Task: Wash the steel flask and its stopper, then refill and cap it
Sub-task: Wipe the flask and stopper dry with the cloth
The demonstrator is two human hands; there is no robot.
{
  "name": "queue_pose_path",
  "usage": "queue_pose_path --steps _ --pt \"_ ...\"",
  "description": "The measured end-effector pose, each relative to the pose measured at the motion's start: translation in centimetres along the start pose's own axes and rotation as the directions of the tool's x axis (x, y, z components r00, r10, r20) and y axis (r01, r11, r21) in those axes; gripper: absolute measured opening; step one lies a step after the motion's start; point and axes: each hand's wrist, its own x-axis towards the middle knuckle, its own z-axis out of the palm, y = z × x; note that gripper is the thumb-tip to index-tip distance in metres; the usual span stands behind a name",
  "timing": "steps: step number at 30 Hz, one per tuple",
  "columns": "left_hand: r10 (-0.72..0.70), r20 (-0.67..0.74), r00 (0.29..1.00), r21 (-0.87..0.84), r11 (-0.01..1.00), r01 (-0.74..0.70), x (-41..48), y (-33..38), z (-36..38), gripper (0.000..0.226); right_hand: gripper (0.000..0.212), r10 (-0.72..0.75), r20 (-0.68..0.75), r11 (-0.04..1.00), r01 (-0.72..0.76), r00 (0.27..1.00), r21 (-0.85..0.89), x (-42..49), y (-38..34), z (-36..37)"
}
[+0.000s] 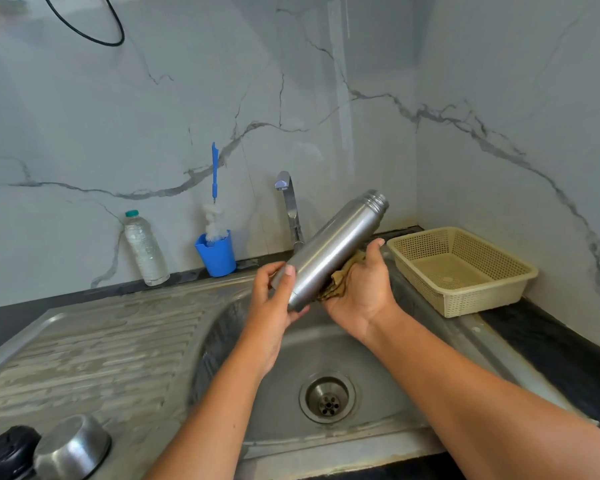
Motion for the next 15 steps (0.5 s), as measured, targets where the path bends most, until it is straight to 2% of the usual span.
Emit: queue_pose_path --steps 2,4,8,10,11,14,15 --pt "-0.002 -0.086 0.996 0.012 1.0 0.003 0.2 -0.3 0.2 0.036 0.101 0.02 0.025 0.999 -0.021 0.999 0.034 -0.2 0.5 0.1" --pt "-0.068 -0.173 0.983 -0.029 0.998 0.064 0.6 -0.2 0.1 0.031 0.108 0.061 0.054 0.997 -0.064 0.997 0.048 -0.3 0.8 0.2" --pt "-0.298 -0.133 0.945 -0.212 0.94 0.266 0.8 1.0 -0.4 0.046 0.115 0.118 0.074 0.991 -0.121 0.99 0.05 -0.6 0.5 0.3" --pt "-0.398 -0.088 0.913 -0.271 0.892 0.362 0.5 1.6 -0.6 0.043 0.105 0.105 0.078 0.993 -0.108 0.991 0.035 -1.0 -0.2 0.3" --pt "-0.424 -0.075 0.903 -0.286 0.876 0.387 0.5 1.8 -0.8 0.042 0.093 0.095 0.083 0.995 -0.096 0.992 0.014 -1.3 -0.5 0.3" --pt "-0.44 -0.091 0.894 -0.295 0.869 0.398 0.6 2.0 -1.3 0.038 0.056 0.108 0.094 0.988 -0.096 0.99 -0.119 -1.8 -1.3 0.1" --pt "-0.436 -0.108 0.894 -0.282 0.875 0.393 0.7 2.1 -1.5 0.036 0.054 0.132 0.108 0.984 -0.117 0.985 -0.136 -2.0 -1.6 0.1"
